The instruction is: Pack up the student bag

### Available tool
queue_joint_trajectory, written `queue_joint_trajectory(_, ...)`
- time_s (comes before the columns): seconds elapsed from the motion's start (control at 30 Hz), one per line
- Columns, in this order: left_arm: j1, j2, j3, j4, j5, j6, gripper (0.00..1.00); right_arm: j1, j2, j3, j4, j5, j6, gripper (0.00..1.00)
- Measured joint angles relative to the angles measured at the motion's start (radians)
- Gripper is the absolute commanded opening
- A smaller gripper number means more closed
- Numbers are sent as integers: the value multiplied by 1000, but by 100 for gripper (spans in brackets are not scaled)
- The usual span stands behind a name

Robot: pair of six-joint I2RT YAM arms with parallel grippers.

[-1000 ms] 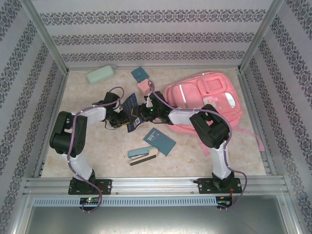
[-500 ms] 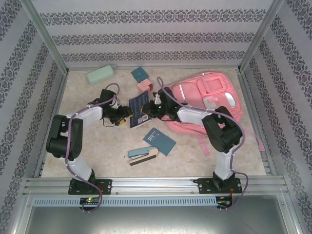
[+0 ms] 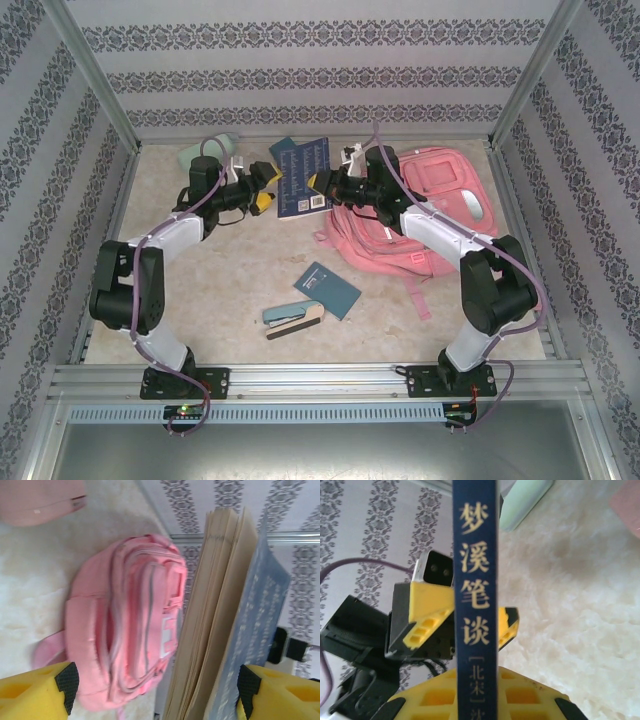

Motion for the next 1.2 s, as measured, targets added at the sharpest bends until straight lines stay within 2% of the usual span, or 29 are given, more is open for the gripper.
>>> queue_joint_trajectory(0.23,-5,25,0,126,45,-97,79,0,0,0,32,-39,40,0)
queue_joint_trajectory(0.33,-17,25,0,155,59,-117,73,0,0,4,53,-48,60,0)
queue_joint_trajectory(0.37,-22,26,0,169,65,-131,67,2,0,8,57,-49,63,0)
queue_joint_trajectory(0.6,-35,27,-1,300,80,-212,4,2,0,17,66,-54,80,0)
queue_joint_trajectory(0.63,-34,26,-1,309,79,-217,0,0,0,17,61,-49,80,5)
queue_joint_trajectory(0.67,-33,25,-1,319,78,-223,0,-3,1,17,60,-48,79,18)
queue_joint_trajectory(0.77,-34,25,-1,323,78,-235,0,-4,1,17,53,-51,62,46)
queue_joint_trajectory(0.8,-34,25,-1,322,79,-236,0,-6,0,16,41,-49,50,49)
queue_joint_trajectory(0.97,-24,5,-1,255,78,-206,0,-39,-44,10,-141,44,-85,50)
queue_joint_trajectory(1.2,14,-103,5,-9,64,-24,0,-69,-108,49,-545,393,-395,53)
